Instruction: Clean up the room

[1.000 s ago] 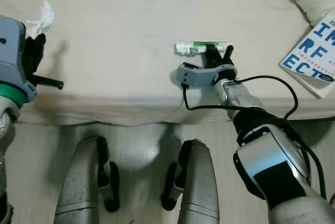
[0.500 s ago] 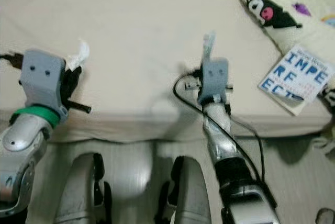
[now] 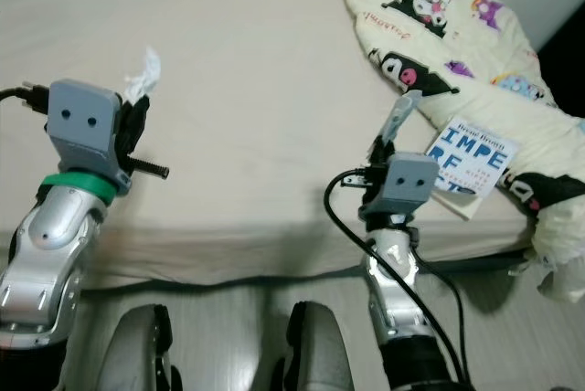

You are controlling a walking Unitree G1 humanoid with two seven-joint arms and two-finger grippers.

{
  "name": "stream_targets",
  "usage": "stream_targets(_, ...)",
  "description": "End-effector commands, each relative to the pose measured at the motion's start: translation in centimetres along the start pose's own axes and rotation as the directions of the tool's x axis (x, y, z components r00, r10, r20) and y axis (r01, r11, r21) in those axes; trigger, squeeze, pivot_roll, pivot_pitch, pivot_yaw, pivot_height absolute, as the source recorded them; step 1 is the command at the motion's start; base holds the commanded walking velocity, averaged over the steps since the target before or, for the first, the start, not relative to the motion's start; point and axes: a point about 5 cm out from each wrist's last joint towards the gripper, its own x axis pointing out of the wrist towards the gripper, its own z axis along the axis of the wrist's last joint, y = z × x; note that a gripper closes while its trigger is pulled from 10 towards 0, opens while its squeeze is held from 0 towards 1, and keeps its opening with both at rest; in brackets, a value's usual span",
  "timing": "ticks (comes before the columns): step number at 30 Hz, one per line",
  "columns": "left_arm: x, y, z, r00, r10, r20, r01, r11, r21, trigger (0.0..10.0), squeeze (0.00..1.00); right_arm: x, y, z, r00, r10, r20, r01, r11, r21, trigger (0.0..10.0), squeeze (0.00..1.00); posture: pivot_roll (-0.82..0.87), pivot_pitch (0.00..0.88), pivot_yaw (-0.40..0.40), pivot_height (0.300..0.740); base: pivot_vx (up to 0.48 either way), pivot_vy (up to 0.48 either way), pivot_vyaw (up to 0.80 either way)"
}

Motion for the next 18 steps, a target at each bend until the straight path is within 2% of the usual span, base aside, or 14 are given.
stream_targets(1,0.0,-0.3,-0.5,1.000,-0.024,-0.004,0.024,0.999,0.024,10.0,0.00,0.0,-0.8,0.8,1.000,-0.017,-0.001,0.017,1.000,-0.007,10.0,0.00,0.03,0.022,-0.074,0.630,0.000,0.000,0.00)
stream_targets(3,0.0,-0.3,-0.5,1.000,-0.024,-0.004,0.024,0.999,0.024,10.0,0.00,0.0,-0.8,0.8,1.000,-0.017,-0.001,0.017,1.000,-0.007,10.0,0.00,0.03,0.022,-0.074,0.630,0.000,0.000,0.00)
stream_targets(5,0.0,-0.3,-0.7,1.000,-0.022,0.003,0.022,0.999,0.026,10.0,0.00,0.6,-1.0,1.7,0.999,-0.014,0.032,0.015,1.000,-0.016,10.0,0.00,0.03,0.016,-0.079,0.640,0.000,0.000,0.00)
stream_targets(7,0.1,-0.4,-1.0,1.000,-0.015,0.003,0.015,1.000,-0.002,10.0,0.00,0.9,-1.2,2.0,0.998,-0.015,0.053,0.016,1.000,-0.021,10.0,0.00,0.02,0.010,-0.085,0.650,0.000,0.000,0.00)
stream_targets(11,0.3,-0.8,-1.2,1.000,-0.019,-0.007,0.018,0.999,-0.050,10.0,0.00,1.0,-1.1,1.9,0.999,-0.007,0.052,0.008,1.000,-0.021,10.0,0.00,0.03,0.009,-0.090,0.665,0.000,0.000,0.00)
stream_targets(18,0.6,-1.3,-1.4,1.000,-0.026,-0.005,0.026,0.996,-0.090,10.0,0.00,0.8,-1.0,1.9,1.000,0.001,0.030,0.000,1.000,-0.022,10.0,0.00,0.02,0.006,-0.089,0.680,0.000,0.000,0.00)
